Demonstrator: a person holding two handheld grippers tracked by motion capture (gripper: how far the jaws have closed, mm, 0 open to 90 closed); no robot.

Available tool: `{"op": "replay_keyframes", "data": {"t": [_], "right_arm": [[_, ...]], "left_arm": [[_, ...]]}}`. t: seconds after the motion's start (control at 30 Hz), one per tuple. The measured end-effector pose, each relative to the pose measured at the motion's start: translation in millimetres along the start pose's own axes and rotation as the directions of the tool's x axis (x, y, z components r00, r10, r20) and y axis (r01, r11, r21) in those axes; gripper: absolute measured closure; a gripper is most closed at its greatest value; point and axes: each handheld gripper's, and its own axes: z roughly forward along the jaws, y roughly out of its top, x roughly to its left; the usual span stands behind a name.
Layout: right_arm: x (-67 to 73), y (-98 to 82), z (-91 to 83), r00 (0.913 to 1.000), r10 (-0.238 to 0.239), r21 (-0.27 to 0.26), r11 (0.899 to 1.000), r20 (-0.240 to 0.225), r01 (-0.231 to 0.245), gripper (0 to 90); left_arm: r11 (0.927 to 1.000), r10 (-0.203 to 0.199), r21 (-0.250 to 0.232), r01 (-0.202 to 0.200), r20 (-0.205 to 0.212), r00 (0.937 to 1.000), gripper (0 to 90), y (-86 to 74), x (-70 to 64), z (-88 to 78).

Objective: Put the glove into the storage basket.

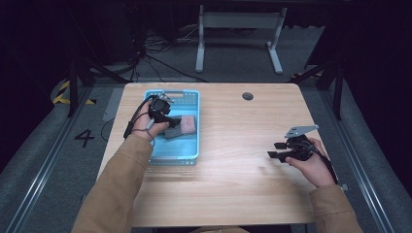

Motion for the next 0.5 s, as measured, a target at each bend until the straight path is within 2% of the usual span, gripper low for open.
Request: {"op": "replay_keyframes", "data": {"t": [0.13, 0.5], "right_arm": [[0.7, 2.3, 1.6, 1.0000, -0.007, 0.000, 1.000, 0.001, 0.007, 49.4], [3.4, 4.9, -0.4, 0.9998, -0.017, -0.036, 0.999, -0.006, 0.017, 48.8]], "left_arm": [[0.9993, -0.004, -0.038, 0.005, 0.022, 0.9997, 35.6, 1.2, -11.6, -19.7], [0.9932, 0.050, -0.109, -0.040, 0.097, 0.9940, 34.3, -9.9, -53.6, -66.9]]}}
